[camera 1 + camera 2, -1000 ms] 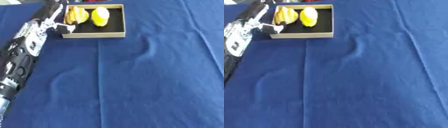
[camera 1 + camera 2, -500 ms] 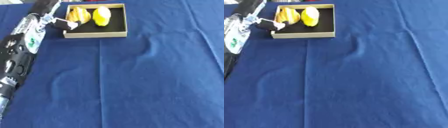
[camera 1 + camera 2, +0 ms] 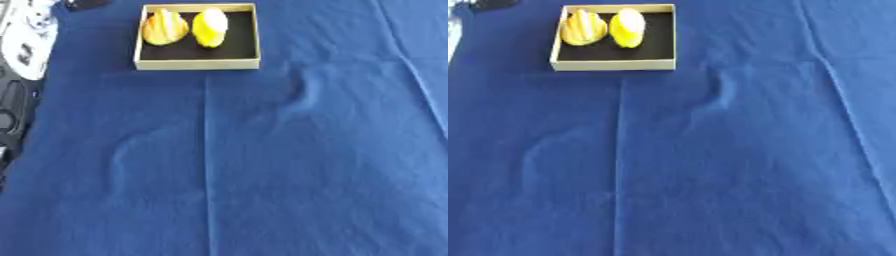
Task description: Pick up objects on the table and place them in the box.
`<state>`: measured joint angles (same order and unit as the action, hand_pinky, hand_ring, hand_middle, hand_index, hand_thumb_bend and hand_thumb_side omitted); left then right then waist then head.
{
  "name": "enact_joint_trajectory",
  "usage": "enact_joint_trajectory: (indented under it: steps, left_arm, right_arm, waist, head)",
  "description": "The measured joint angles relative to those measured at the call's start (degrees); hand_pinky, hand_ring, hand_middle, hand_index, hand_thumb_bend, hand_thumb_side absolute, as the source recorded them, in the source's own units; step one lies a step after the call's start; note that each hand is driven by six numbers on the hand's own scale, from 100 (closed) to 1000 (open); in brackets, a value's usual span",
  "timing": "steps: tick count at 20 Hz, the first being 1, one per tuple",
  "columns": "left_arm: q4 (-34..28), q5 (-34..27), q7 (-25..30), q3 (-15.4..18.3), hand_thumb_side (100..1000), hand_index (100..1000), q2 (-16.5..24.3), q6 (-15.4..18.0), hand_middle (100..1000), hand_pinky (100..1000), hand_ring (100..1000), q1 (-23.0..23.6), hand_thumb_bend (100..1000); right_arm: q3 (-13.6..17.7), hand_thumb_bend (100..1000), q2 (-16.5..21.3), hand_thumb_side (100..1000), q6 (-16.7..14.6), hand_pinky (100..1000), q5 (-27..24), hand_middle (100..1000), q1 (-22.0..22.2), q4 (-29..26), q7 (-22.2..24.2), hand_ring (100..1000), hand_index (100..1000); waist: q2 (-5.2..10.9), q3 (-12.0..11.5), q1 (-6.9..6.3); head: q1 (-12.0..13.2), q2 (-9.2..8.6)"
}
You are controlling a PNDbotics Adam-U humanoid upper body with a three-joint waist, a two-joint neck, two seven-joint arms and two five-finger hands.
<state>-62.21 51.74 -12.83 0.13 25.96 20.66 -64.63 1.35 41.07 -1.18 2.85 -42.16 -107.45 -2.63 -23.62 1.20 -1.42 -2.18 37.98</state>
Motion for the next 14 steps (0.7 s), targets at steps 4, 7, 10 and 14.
enact_joint_trajectory:
  steps: [4, 7, 10, 14]
  left_arm:
    - [-6.27, -3.89, -3.88, 2.46, 444, 831, 2.49, 1.14, 810, 851, 847, 5.98, 100]
    - [-11.40, -7.02, -7.01, 4.31, 578, 837, 3.80, 0.69, 812, 853, 849, 10.99, 100]
    - [-16.44, -10.18, -10.13, 6.13, 646, 838, 4.79, 0.28, 812, 854, 849, 16.06, 100]
    - [-23.08, -14.24, -14.23, 7.08, 682, 834, 4.96, -1.17, 808, 852, 846, 22.57, 100]
  right_arm:
    - [0.39, 100, 0.07, 605, -0.19, 908, -0.23, 865, 0.45, -1.11, -1.24, 928, 902]
    - [0.53, 100, 0.15, 568, -0.42, 909, -0.53, 865, 0.86, -2.01, -2.06, 927, 899]
    - [0.85, 100, 0.18, 600, -0.70, 910, -1.09, 866, 1.08, -2.73, -2.90, 928, 897]
    - [1.43, 100, -0.05, 709, -1.33, 912, -2.29, 867, 1.64, -3.65, -4.26, 929, 897]
  waist:
    - [0.75, -1.14, 0.55]
    - [1.02, -1.65, 0.92]
    - [1.09, -2.20, 1.28]
    - [1.12, -2.57, 1.63]
  head:
    - [-0.98, 0.28]
    - [-1.43, 0.29]
    - [-1.56, 0.29]
    - [-1.75, 0.26]
